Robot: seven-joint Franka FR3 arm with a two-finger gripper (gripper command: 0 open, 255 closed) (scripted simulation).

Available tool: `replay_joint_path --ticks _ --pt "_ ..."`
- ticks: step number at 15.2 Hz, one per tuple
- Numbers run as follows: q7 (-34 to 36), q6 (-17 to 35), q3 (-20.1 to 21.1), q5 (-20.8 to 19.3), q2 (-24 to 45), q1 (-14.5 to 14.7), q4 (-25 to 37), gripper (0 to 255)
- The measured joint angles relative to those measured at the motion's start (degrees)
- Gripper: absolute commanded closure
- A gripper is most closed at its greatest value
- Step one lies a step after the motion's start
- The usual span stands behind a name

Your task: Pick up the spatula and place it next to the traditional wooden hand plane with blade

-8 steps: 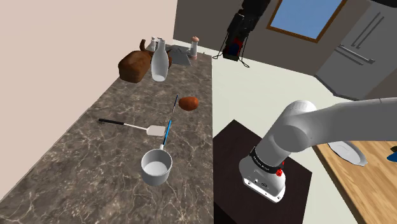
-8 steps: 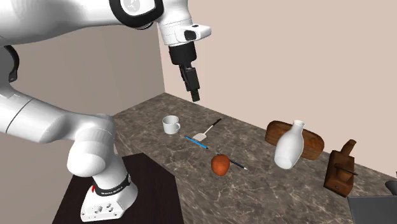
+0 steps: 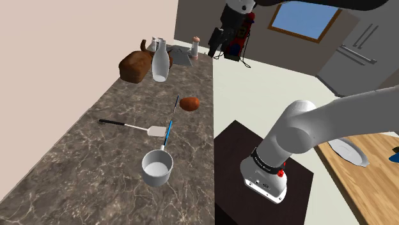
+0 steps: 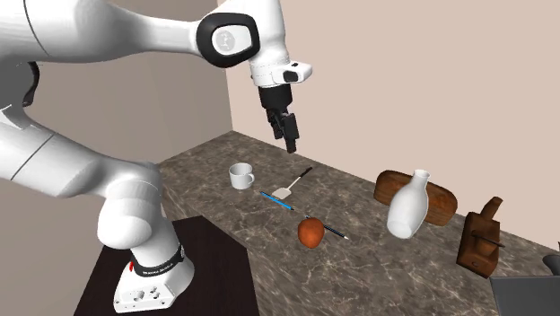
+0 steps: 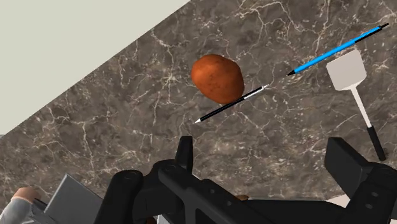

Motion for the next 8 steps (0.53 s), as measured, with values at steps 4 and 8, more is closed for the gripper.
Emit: replay_joint_path --ticks 4,8 --pt "-0.4 5.6 1.4 1.1 5.2 2.0 -1.2 0" --pt "-1.3 11.6 2.5 1.8 11.4 3.7 -1.6 0"
